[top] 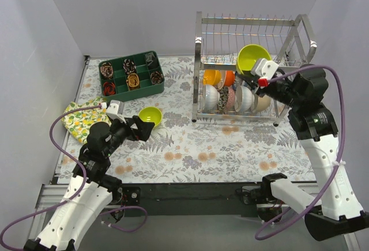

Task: Unload the bowls from the dish rack

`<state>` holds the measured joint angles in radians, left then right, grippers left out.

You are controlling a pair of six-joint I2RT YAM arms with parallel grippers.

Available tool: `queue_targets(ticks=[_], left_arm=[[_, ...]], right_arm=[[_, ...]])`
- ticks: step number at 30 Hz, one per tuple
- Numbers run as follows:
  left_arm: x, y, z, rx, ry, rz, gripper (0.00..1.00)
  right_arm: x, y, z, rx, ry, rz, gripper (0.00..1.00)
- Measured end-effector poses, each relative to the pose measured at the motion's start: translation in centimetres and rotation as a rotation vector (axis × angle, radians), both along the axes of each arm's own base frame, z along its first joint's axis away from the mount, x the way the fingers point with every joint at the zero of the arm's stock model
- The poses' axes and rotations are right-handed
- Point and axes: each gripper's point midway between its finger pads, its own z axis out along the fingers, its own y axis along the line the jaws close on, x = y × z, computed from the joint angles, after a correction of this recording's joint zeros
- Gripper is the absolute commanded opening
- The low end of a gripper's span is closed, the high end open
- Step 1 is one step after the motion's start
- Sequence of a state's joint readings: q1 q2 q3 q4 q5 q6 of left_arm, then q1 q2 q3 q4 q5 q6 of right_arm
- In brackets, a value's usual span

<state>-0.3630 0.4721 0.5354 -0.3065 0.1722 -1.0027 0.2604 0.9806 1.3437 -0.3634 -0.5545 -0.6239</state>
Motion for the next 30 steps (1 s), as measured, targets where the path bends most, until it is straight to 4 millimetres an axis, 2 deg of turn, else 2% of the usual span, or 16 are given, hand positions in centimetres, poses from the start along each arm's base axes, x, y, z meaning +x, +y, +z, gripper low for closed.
queue_targets(ticks=[2,5,8,12,17,22,26,30], left_arm=[[0.0,0.0,-0.1,0.001,0.003,0.001,0.98],[0.2,0.0,-0.2,0.001,0.011,0.008,0.98],[0.3,0.0,-0.6,0.004,0.029,0.009,0.98],[0.7,-0.4,-1.9,0.013,0.082,-0.001,0.98],[1.0,-1.1,-4.6,0.022,0.216,-0.011,0.98],[0.9,-2.3,-6.5,-0.010,0.384,-0.035,0.98],[0.9,-3.9,-6.5,-0.065,0.501,-0.070,0.98],[0.6,-5.6,-6.9,-0.101,0.595,-0.109,0.98]], right_arm=[[-1.9,1.0,-0.8,0.019,0.020,0.070,0.01],[-4.7,2.9,-3.2,0.034,0.071,0.179,0.01],[-7.4,5.2,-6.5,0.027,0.146,0.289,0.01],[-10.2,7.7,-12.4,-0.012,0.292,0.396,0.01],[-13.2,10.2,-21.5,-0.112,0.476,0.444,0.01],[-15.9,12.3,-27.8,-0.239,0.556,0.474,0.01],[-16.9,14.1,-30.5,-0.311,0.543,0.477,0.01],[-17.8,15.7,-31.5,-0.336,0.484,0.492,0.01]])
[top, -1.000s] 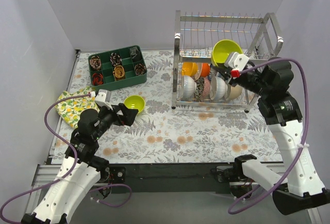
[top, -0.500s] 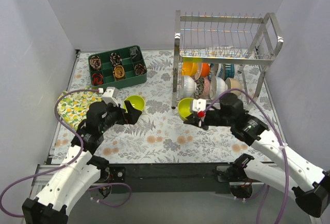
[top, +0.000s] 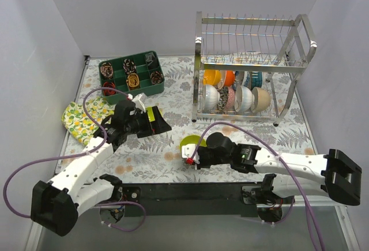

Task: Unload the bowls from the dish rack

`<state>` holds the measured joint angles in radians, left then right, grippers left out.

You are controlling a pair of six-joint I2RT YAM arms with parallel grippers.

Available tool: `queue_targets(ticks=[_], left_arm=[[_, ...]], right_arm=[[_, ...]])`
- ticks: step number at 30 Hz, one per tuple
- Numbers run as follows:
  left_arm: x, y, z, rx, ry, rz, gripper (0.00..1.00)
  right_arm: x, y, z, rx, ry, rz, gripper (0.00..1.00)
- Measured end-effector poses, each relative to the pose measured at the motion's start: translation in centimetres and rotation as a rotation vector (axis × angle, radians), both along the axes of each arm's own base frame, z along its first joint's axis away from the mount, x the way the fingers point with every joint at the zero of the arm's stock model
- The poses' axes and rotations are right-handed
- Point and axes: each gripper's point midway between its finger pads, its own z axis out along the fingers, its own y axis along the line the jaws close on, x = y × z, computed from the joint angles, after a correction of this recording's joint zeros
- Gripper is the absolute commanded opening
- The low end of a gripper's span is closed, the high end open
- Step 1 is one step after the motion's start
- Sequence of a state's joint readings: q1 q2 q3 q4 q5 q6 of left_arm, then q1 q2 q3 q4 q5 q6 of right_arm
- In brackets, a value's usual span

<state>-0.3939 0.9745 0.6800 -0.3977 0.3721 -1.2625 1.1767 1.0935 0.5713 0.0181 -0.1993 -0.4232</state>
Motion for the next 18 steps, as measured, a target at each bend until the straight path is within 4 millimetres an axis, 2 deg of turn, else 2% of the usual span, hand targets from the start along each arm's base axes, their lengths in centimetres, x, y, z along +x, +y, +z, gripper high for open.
queue_targets(ticks=[5,8,12,16,17,18], left_arm=[[-1.9,-2.8,-1.5,0.006,0.107,-0.073,0.98],[-2.6,-4.1,-2.7,0.040,0.154,-0.104,0.95],[-3.2,-4.3,-4.6,0.109,0.207,-0.096,0.84],[-3.8,-4.3,-5.7,0.166,0.223,-0.082,0.61],[-4.0,-4.3,-5.9,0.178,0.224,-0.081,0.42],[-4.1,-4.4,-6.2,0.191,0.227,-0.079,0.35]], right_arm=[[-0.8,2.2,0.1,0.030,-0.072,0.029,0.01],[-1.1,2.9,-0.4,0.024,-0.103,0.034,0.01],[-1.1,3.3,-1.0,0.013,-0.126,0.031,0.01],[-1.0,3.6,-1.0,0.017,-0.138,0.027,0.01],[-1.0,3.7,-1.0,0.020,-0.140,0.026,0.01],[-1.0,3.8,-0.9,0.025,-0.142,0.025,0.01]])
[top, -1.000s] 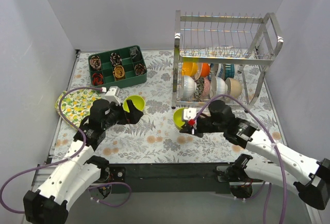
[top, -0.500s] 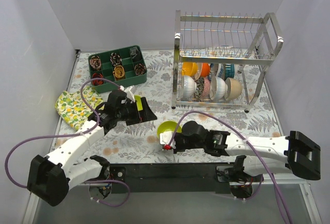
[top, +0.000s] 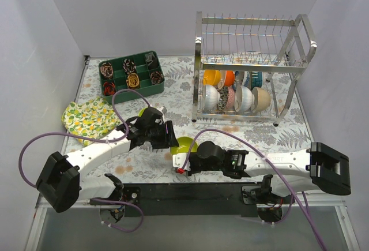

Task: Unload the bowls from the dish rack

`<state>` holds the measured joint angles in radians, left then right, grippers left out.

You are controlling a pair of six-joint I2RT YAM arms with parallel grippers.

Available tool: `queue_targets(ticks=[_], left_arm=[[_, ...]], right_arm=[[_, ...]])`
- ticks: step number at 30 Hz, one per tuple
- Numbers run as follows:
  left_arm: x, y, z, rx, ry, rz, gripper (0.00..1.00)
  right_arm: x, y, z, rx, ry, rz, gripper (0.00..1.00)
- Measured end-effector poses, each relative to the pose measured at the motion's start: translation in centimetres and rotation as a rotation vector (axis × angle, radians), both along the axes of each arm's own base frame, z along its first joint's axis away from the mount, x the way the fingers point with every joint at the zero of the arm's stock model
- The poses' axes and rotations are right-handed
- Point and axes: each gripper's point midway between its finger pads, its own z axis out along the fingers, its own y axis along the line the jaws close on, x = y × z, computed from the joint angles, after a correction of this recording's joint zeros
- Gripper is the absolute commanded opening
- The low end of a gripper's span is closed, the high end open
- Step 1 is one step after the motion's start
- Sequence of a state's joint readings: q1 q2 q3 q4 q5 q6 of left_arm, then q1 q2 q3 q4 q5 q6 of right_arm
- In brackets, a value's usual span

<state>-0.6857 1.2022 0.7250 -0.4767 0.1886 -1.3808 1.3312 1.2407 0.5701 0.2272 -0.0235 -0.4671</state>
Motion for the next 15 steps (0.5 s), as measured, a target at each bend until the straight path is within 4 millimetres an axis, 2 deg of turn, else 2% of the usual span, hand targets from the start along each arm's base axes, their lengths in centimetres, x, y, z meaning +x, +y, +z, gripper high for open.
queue_targets(ticks=[1,2,4,5,7,8,10,11,15], left_arm=[[-0.2,-0.2,-0.2,0.006,0.007,0.000,0.28],[-0.3,-0.5,-0.2,0.007,0.004,-0.007,0.17],[-0.7,-1.0,-0.1,0.009,-0.003,-0.019,0.06],[-0.7,-1.0,-0.1,0.023,-0.018,-0.033,0.01],[-0.9,-0.9,-0.4,0.056,-0.041,-0.060,0.00],[-1.0,-0.8,-0.6,0.075,-0.050,-0.073,0.00],[-1.2,-0.1,-1.0,0.116,-0.055,-0.079,0.00],[-1.2,0.3,-1.2,0.133,-0.044,-0.056,0.00],[0.5,1.4,-0.7,0.181,-0.085,0.028,0.00]], right_arm=[[0.0,0.1,0.0,0.004,0.001,0.002,0.01],[-0.2,0.2,-0.1,0.002,0.008,0.004,0.01],[-0.3,0.2,-0.5,-0.005,0.013,0.004,0.01],[-0.3,0.3,-0.5,-0.007,0.014,0.001,0.10],[-0.5,0.3,-0.6,-0.006,0.023,0.004,0.22],[-0.6,0.3,-0.6,-0.005,0.028,0.004,0.37],[-0.4,0.5,-0.2,0.011,0.025,-0.009,0.52],[0.1,0.7,0.1,0.025,0.020,-0.034,0.65],[0.6,0.8,0.8,0.057,0.037,-0.091,0.82]])
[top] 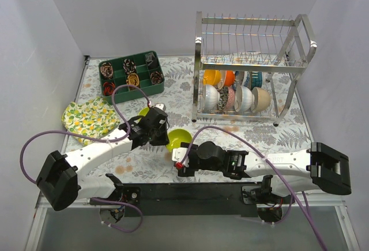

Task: Unload the bowls from the dish rack

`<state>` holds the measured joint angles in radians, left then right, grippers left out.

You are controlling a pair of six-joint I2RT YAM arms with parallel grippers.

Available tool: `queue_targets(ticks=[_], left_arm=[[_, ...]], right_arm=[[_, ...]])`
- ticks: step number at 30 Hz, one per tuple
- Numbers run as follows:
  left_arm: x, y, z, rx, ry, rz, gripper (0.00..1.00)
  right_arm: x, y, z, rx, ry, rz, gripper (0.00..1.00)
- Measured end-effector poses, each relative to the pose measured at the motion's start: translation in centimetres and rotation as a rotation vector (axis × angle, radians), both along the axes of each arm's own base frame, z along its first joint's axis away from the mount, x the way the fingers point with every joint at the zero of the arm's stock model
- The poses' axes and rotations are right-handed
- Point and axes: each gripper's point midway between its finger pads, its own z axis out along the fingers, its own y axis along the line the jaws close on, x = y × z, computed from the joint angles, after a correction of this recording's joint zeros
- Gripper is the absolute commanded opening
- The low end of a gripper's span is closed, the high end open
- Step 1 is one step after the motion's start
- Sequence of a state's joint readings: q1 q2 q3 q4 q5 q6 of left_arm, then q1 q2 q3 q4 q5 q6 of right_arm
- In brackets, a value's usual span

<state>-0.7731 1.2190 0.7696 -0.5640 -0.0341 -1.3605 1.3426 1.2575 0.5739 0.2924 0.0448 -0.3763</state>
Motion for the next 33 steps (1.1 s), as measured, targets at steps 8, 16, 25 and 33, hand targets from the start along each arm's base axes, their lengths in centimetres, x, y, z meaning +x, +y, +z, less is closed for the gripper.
queue_targets(ticks=[8,16,25,33], left_arm=[[5.4,2.9,5.0,0.073,-0.199,0.156,0.00],[11.0,10.4,6.6,0.150,-0.289,0.384,0.00],[13.0,13.1,2.4,0.194,-0.222,0.443,0.06],[13.0,12.8,-0.3,0.187,-0.158,0.424,0.51]], right_arm=[[2.4,-2.3,4.4,0.171,0.043,-0.249,0.99],[5.8,-7.9,4.1,0.292,0.147,-0.593,0.98],[8.1,-12.8,2.4,0.380,0.254,-0.818,0.99],[8.4,-13.6,2.1,0.398,0.286,-0.858,0.99]])
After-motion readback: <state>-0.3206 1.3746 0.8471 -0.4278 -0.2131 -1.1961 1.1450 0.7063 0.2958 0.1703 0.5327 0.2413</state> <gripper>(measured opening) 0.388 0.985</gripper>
